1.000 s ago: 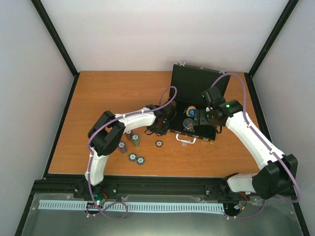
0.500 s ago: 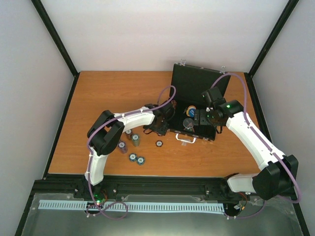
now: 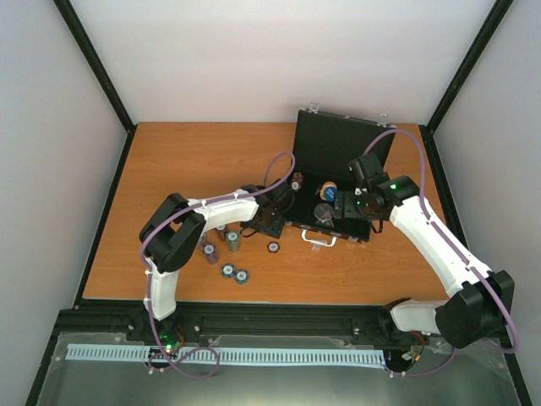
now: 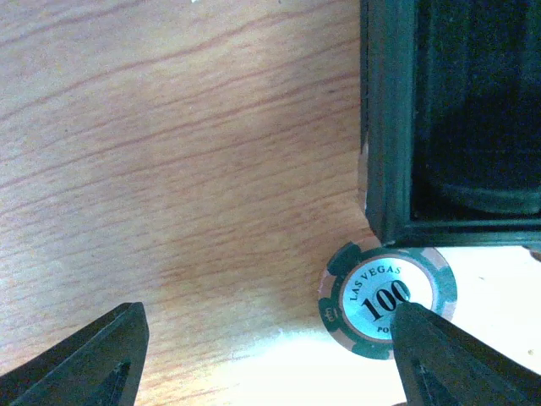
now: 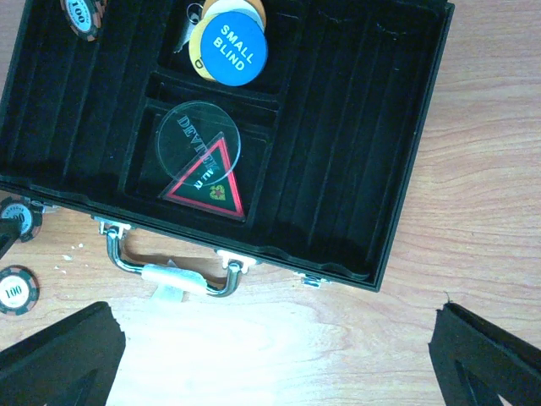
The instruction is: Pack up texas hold em set
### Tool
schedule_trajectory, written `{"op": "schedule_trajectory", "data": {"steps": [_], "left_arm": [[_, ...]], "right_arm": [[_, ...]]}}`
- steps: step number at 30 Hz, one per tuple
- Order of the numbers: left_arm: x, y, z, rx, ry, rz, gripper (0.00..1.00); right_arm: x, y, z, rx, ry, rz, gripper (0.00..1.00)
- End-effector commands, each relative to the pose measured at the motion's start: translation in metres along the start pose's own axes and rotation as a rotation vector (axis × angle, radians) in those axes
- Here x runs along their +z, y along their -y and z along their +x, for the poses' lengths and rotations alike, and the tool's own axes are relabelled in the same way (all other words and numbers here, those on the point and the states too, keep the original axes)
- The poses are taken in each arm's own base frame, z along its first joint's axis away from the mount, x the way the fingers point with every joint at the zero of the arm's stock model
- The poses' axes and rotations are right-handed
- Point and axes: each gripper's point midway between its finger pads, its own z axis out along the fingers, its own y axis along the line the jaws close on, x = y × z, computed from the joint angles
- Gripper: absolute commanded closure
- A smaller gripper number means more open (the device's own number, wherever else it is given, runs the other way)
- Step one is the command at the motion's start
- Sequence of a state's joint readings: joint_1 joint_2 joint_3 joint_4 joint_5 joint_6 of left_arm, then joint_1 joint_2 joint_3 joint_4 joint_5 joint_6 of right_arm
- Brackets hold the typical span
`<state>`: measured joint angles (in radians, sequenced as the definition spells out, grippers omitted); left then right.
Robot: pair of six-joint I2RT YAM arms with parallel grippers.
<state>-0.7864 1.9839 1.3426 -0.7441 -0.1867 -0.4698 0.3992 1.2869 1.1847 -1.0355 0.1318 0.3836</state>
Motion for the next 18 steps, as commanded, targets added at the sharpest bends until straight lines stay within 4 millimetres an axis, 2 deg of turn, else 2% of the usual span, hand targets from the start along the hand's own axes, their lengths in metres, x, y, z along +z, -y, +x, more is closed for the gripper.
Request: {"op": "schedule_trajectory", "data": {"steps": [1,8,18], "left_arm": [[0.03,-0.032,0.079,0.066,-0.269,-0.135,0.19],[0.005,-0.011,0.044,0.067,-0.185,-0.038,0.13],[0.013,0.015,0.032,0.092,-0.183,-0.003,0.14]], "right_arm": [[-0.004,0.002,-0.001,0.021,0.024,-0.012,0.0],[-0.004,0.0,-0.003,0.024,0.024,-0.019,0.0],[-0.002,0.002,0.0,0.027,0.017,-0.006,0.0]]}}
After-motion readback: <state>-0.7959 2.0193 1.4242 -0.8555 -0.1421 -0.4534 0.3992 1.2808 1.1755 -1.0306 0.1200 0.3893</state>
